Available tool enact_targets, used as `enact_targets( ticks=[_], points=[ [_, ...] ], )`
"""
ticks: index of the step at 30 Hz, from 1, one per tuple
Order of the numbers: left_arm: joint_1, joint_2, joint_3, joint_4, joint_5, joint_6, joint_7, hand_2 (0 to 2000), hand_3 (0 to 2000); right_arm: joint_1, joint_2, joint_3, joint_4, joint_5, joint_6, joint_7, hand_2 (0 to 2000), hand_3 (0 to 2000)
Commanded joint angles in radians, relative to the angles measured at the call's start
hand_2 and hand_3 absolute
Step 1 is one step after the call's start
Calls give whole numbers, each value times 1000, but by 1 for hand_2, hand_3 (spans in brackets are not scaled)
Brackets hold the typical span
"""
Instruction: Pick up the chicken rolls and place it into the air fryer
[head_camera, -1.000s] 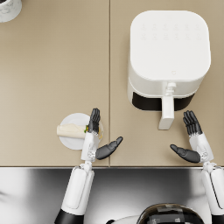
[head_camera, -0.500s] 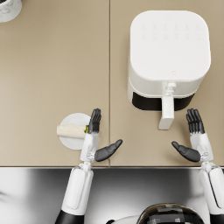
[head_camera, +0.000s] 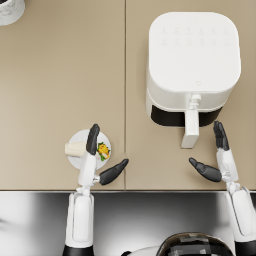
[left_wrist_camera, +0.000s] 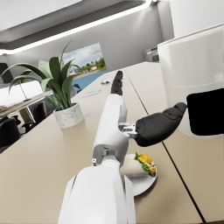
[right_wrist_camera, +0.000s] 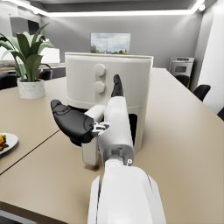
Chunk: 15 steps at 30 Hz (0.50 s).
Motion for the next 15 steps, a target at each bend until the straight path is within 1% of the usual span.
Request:
enact_targets(
  ticks=[1, 2, 3, 4, 6, 9, 12, 14, 15],
  points=[
    [-1, 2, -57, -13, 45, -89, -38, 0, 0, 8, -7, -4, -12, 3, 0, 0, 0, 0],
    [2, 3, -70, -13, 90, -154, -67, 0, 0, 7, -9, -2, -14, 5, 0, 0, 0, 0],
    [6, 4, -80, -14, 135, -201, -87, 0, 0, 7, -11, -3, -14, 7, 0, 0, 0, 0],
    [12, 4, -91, -8, 180, -231, -102, 0, 0, 4, -13, -1, -27, 8, 0, 0, 0, 0],
    [19, 6, -106, 0, 270, -290, -112, 0, 0, 2, -16, 1, -32, 9, 0, 0, 0, 0],
    [21, 9, -112, 9, 406, -330, -117, 0, 0, 1, -23, 3, -34, 10, 0, 0, 0, 0],
    [31, 10, -128, 24, 542, -343, -118, 0, 0, 0, -30, -1, -43, 11, 0, 0, 0, 0],
    [47, 8, -149, 46, 633, -348, -111, 0, 0, -2, -34, -3, -66, 11, 0, 0, 0, 0],
    [61, 6, -161, 78, 678, -348, -103, 0, 0, 0, -37, -12, -126, 11, 0, 0, 0, 0]
  ],
)
